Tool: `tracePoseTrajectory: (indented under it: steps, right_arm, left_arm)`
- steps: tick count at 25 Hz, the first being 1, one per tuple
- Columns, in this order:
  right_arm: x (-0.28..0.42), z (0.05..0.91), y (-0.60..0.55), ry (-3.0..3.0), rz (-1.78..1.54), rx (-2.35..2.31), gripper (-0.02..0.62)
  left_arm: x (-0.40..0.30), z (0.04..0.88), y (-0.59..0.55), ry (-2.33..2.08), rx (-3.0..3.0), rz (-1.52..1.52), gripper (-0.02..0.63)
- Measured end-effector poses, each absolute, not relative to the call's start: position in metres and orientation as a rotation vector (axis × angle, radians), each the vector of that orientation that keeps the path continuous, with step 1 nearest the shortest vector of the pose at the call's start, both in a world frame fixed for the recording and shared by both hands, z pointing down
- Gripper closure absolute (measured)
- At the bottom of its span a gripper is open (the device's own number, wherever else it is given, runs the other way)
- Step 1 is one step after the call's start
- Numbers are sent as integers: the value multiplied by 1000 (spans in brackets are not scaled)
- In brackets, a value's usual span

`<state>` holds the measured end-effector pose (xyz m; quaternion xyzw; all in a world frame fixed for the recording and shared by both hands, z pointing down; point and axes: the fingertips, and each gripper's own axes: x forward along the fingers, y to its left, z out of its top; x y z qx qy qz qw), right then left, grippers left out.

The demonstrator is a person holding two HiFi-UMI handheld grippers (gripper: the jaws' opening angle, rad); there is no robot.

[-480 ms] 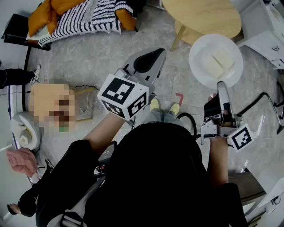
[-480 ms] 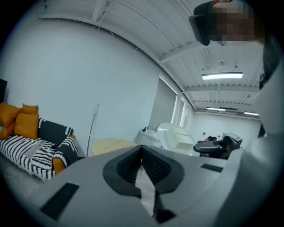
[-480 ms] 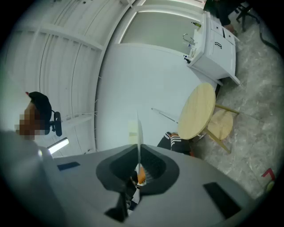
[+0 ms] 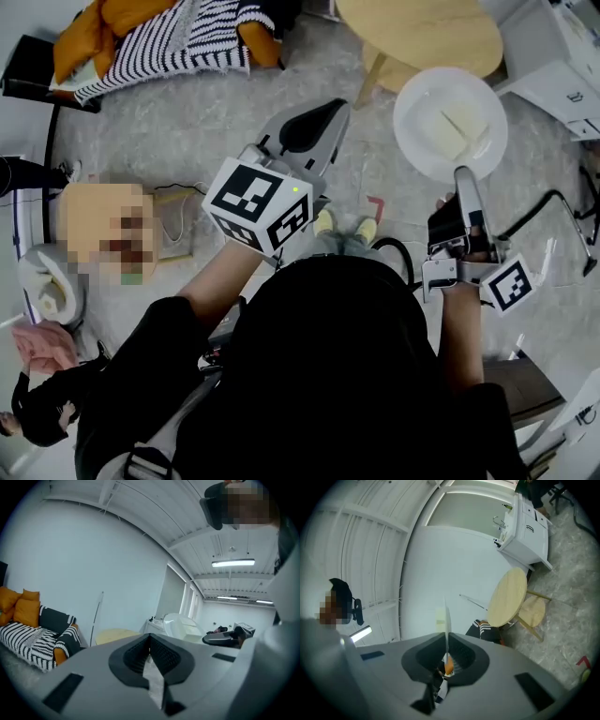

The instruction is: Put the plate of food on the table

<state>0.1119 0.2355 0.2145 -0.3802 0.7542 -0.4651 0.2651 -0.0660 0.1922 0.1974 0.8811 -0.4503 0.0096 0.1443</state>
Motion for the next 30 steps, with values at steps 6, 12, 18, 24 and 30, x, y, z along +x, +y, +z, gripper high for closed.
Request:
tracePoseTrajectory:
  steps: [6,12,18,24,30]
  right_arm:
    - [113,215,236,2020,-1258,-1047,574]
    - [109,210,239,2010,-1240,-1065,574]
    - [69,217,248,2020,-1215,-1081,574]
    - [65,211,247,2023,-1190,-1096,574]
    - [58,204,247,2022,-1169,-1113,574]
  left_arm:
    - [-64,198,190,-1275,2543,17,601]
    - [-68,192,191,-1254,2559,-2,601]
    - [-109,200,201,-1251,2564,-33,601]
    - [-122,198,197,-1273,2550,-44,601]
    - [-124,198,198,-1231,2565,-43,601]
